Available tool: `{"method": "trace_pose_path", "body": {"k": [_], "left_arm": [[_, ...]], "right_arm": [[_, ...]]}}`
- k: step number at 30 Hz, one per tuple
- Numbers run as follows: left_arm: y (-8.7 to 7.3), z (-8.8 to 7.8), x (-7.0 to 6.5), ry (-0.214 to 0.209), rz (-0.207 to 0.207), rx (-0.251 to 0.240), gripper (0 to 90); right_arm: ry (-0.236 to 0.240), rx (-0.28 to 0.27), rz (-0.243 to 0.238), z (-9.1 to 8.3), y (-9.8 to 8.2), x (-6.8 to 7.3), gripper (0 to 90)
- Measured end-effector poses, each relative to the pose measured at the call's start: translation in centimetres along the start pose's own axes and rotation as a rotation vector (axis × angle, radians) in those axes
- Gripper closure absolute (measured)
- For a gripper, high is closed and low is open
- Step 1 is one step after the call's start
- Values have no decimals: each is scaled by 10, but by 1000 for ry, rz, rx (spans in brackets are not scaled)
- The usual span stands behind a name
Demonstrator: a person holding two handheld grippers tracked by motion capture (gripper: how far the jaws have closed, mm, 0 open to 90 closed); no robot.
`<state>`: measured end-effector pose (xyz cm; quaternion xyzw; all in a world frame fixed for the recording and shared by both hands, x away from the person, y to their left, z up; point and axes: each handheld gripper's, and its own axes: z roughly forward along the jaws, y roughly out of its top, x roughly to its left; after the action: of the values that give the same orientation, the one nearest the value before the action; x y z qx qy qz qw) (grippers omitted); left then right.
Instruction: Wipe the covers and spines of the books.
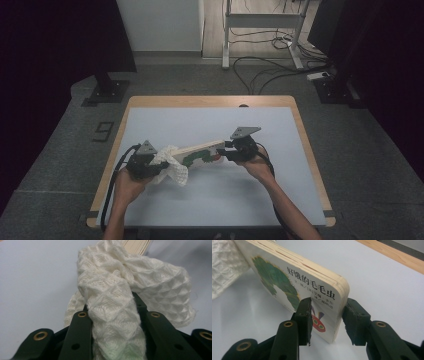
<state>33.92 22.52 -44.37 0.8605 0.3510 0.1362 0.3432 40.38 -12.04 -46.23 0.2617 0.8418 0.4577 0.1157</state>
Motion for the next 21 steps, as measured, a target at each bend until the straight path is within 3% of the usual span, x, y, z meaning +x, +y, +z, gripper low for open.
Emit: {"method": "trace_pose_path", "body": {"k": [6, 21], "left_arm": [[-9, 10, 2, -22, -26, 0, 694], [-35, 48, 2, -45, -67, 55, 688]], "right_arm": [[-2, -3, 0, 0, 0, 0, 589], [-1, -10, 1, 0, -1, 0, 589]]}}
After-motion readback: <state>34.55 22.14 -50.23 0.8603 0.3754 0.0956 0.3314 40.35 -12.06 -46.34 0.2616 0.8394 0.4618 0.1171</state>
